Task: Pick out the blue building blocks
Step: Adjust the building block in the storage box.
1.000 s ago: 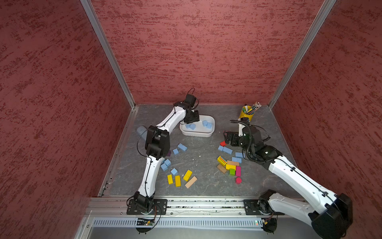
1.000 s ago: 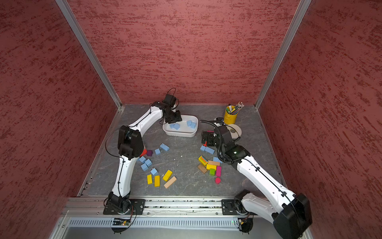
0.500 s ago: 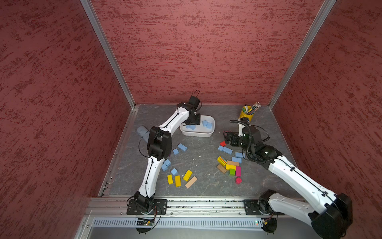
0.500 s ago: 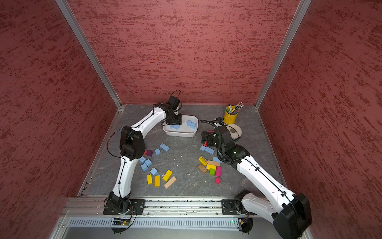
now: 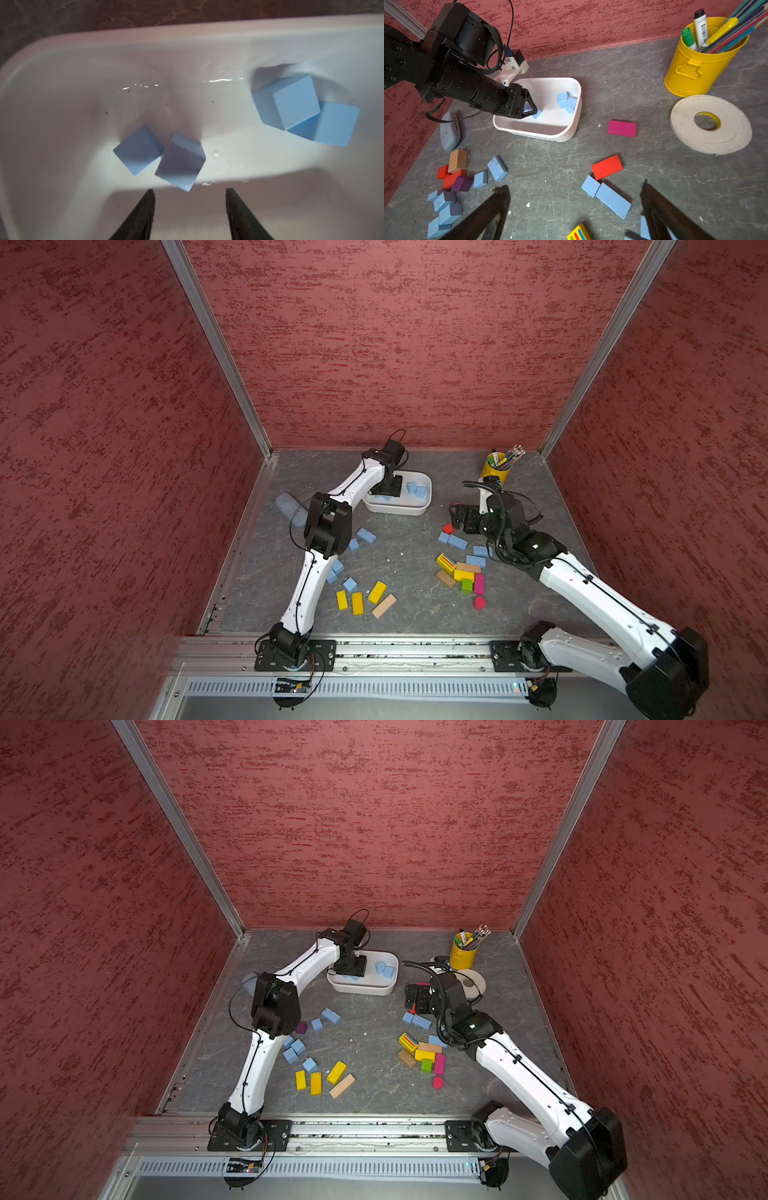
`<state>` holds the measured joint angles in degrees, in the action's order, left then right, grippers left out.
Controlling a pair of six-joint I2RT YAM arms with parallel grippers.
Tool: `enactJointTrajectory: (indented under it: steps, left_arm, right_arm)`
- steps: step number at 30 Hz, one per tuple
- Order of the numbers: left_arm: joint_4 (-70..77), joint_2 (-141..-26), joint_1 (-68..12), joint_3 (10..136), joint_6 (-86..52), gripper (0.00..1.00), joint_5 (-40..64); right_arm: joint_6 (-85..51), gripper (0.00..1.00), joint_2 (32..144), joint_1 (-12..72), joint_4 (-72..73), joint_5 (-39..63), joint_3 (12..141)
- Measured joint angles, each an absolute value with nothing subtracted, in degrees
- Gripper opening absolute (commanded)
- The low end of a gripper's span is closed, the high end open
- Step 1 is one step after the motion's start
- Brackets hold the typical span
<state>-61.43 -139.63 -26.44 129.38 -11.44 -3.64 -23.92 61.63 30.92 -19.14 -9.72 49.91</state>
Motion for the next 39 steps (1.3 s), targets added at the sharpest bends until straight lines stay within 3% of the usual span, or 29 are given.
enactJointTrajectory:
  steps: [13,18,23,39]
  left_arm:
    - [-62.19,-143.81,-26.41,132.77,-10.20,0.49,-4.64]
    - [-62.61,-144.40,-26.41,132.92,-9.89,0.36,-4.64]
    - [-62.78,-144.40,-26.44,133.95,-9.82,0.29,-4.56]
    - [-60.45,-148.66,-26.35,140.20,-14.35,0.25,0.64]
  right_arm:
    - [-23.92,0.99,61.63,30.92,-19.14,-9.72,49.78]
    - [-23.92,0.99,61.63,30.92,-19.14,-9.69,49.71]
    - [-23.92,0.99,61.63,30.92,-19.16,-9.72,49.54]
    - [-23.55,0.99,61.63,30.92,-19.53,-10.02,48.90]
